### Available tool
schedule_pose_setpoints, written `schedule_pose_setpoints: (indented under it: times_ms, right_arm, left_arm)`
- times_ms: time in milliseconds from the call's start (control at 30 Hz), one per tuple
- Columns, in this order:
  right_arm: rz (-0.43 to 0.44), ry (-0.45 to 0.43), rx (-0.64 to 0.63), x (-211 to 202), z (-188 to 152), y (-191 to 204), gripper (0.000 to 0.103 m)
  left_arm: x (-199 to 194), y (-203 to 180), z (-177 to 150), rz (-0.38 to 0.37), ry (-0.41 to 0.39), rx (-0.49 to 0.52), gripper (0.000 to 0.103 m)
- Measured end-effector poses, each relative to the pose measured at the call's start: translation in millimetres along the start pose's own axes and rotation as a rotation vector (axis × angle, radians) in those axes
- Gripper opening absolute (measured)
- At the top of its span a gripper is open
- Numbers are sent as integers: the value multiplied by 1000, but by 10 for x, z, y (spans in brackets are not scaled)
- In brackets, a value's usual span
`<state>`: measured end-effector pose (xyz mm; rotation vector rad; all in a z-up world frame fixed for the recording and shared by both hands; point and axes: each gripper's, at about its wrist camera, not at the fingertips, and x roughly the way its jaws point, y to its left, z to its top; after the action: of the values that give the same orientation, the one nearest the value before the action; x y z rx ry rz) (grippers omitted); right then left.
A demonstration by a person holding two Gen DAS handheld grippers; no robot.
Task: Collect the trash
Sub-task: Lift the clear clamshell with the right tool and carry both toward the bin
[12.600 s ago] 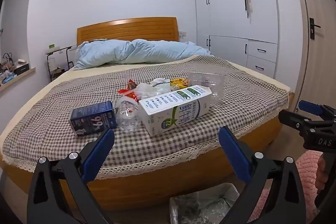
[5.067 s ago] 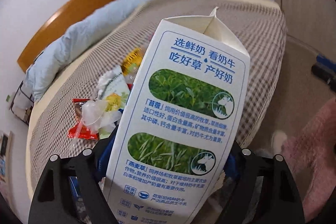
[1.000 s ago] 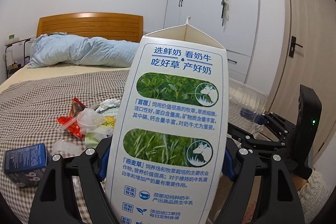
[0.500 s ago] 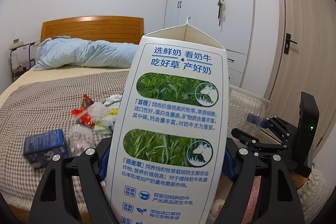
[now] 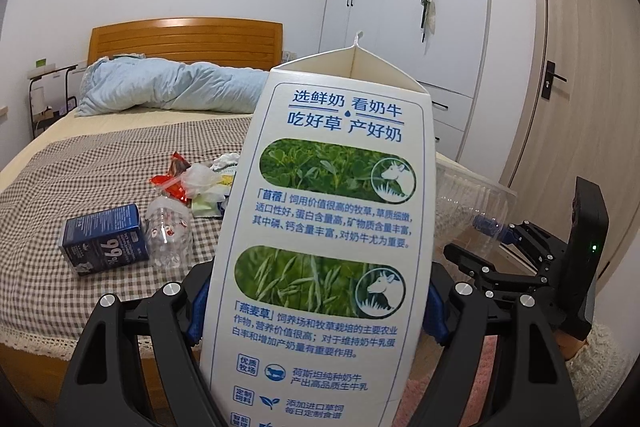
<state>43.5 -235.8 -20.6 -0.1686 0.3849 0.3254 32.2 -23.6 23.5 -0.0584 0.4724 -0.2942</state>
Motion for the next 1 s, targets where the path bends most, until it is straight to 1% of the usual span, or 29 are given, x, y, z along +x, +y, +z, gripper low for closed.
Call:
schedule_pose_setpoints:
  times_ms: [467,700,867,1000]
  right_arm:
    - [19,38,4,7,-186,-40,61]
    - [29,96,-6,69,-396,-19,61]
    - [39,133,-25,57,-530,34,61]
    - [60,168,-30,81,-642,64,61]
  left_arm:
    - [9,-109,-98,2,13,32,76]
    - [51,-144,-201,-1,35,69,76]
    - [122,-175,-320,12,61,122,76]
    - [199,-178,-416,-10,92,131,76]
